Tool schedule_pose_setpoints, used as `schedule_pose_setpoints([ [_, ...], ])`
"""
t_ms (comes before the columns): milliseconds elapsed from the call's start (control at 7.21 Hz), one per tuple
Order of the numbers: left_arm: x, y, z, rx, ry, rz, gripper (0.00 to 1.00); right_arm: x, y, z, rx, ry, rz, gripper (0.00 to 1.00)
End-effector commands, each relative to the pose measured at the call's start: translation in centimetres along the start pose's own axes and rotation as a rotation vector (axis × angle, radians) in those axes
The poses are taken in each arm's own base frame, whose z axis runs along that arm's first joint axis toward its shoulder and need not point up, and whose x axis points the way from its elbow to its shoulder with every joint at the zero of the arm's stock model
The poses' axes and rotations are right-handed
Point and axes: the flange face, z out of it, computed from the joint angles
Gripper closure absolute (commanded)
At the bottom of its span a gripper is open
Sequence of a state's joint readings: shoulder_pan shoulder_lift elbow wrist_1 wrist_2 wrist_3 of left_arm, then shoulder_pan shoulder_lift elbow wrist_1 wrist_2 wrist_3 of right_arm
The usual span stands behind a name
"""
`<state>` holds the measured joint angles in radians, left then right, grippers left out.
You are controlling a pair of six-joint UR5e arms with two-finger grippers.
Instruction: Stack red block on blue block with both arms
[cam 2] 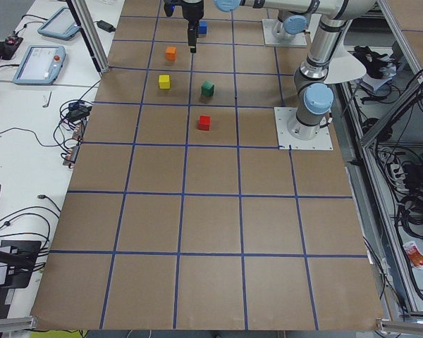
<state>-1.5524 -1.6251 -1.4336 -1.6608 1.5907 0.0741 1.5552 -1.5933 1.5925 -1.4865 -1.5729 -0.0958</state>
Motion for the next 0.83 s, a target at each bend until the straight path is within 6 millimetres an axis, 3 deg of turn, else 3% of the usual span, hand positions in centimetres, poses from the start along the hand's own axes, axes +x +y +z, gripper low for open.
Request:
schedule_pose_setpoints([
  [0,-0.13,-0.91,-0.82,-0.024,-0.003,-0.001,0.0,0.09,-0.06,0.02,0.0,0.002,0.0,0.0],
  [693,0.77,-0.98,-0.09,-0.047,0.015,0.011,0.0,0.11,-0.11,-0.07,0.004,-0.003,0.004,0.0],
])
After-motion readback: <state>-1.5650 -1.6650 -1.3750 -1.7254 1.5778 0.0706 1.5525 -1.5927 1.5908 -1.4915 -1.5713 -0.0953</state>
